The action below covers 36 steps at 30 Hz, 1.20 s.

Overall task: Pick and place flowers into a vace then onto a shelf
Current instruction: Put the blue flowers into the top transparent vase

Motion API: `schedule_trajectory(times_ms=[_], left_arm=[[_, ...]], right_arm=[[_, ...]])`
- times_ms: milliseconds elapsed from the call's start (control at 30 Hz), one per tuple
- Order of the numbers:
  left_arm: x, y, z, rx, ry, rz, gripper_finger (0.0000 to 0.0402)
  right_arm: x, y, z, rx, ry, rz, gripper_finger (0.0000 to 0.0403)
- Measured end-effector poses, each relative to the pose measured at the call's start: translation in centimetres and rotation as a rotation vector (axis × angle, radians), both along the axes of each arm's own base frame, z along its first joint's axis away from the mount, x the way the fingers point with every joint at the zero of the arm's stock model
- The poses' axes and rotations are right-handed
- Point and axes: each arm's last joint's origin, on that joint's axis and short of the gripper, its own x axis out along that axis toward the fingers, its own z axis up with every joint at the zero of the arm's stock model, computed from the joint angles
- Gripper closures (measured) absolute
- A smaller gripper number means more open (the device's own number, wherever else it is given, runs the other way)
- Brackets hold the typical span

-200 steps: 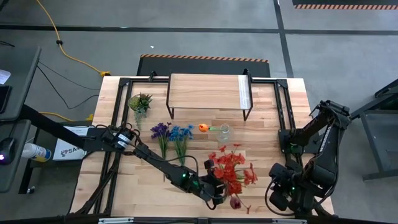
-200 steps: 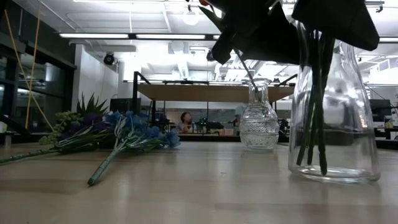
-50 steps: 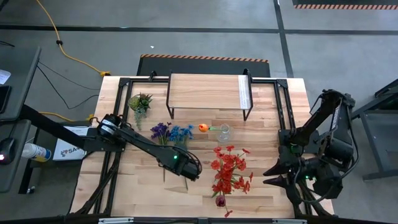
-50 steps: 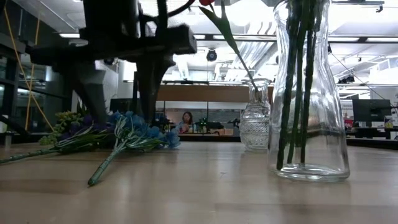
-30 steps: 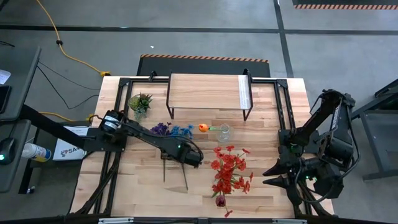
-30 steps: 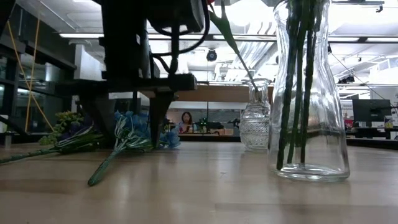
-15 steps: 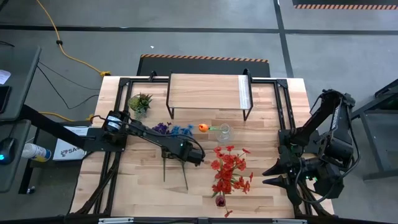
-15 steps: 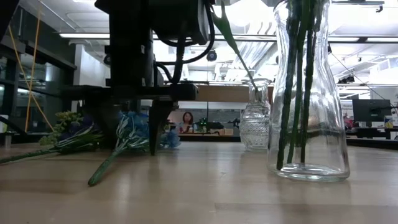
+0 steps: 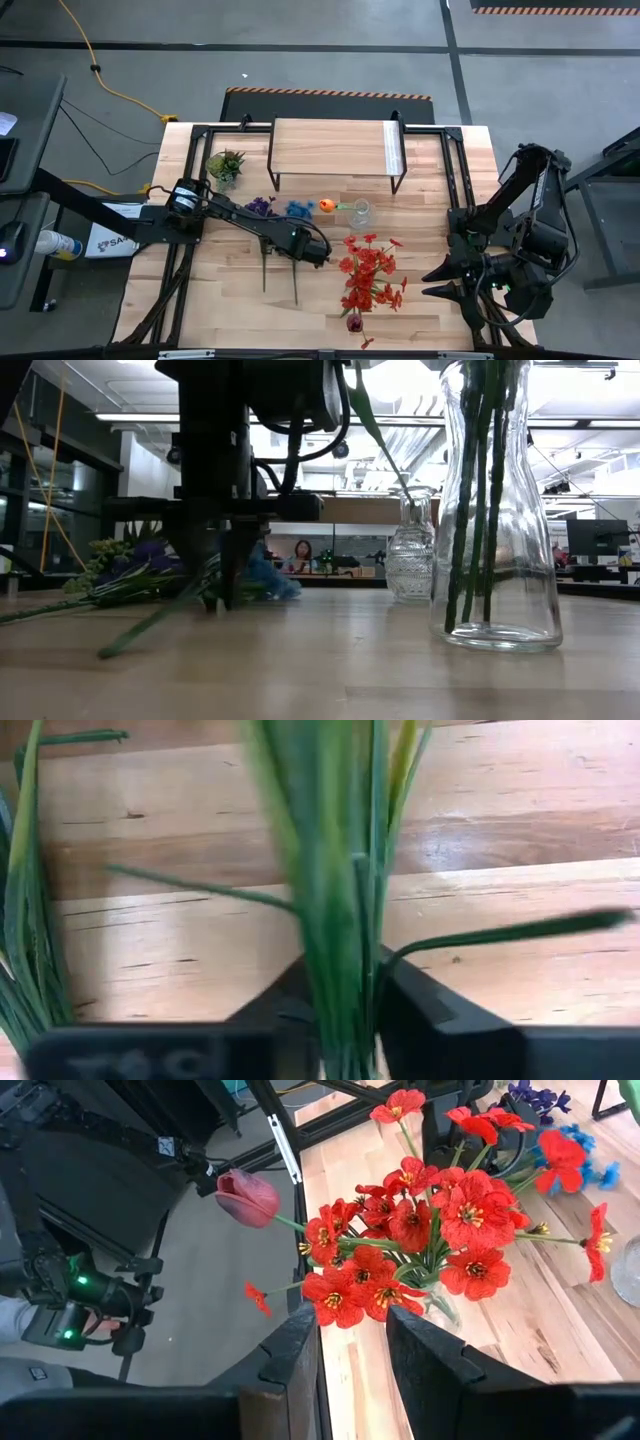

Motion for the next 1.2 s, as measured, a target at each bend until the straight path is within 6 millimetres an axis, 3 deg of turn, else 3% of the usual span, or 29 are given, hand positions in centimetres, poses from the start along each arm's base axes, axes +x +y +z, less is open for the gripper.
schedule_trajectory(times_ms=[133,467,767,1200], left_arm=[[-0.1,-0.1,0.3,0.000,-0.011,-0.002,0.0361],[-0.8,-0.3,2.4,0.001,-0.050,0.025,0.0354],[-1.7,-1.7,3.8,0.028,-0.088,0.029,0.0361],[-3.8,-4.6,12.9,0.184,-0.336,0.034,0.0361]], right_arm=[[0.0,0.0,0.0,0.000,0.000,0.000,0.0289],[0.0,0.0,0.0,0.001,0.002,0.003,0.0289],[0.0,0.0,0.0,-0.004,0.006,0.004,0.0289],[-0.1,-0.1,-0.2,-0.024,0.011,-0.001,0.0289]])
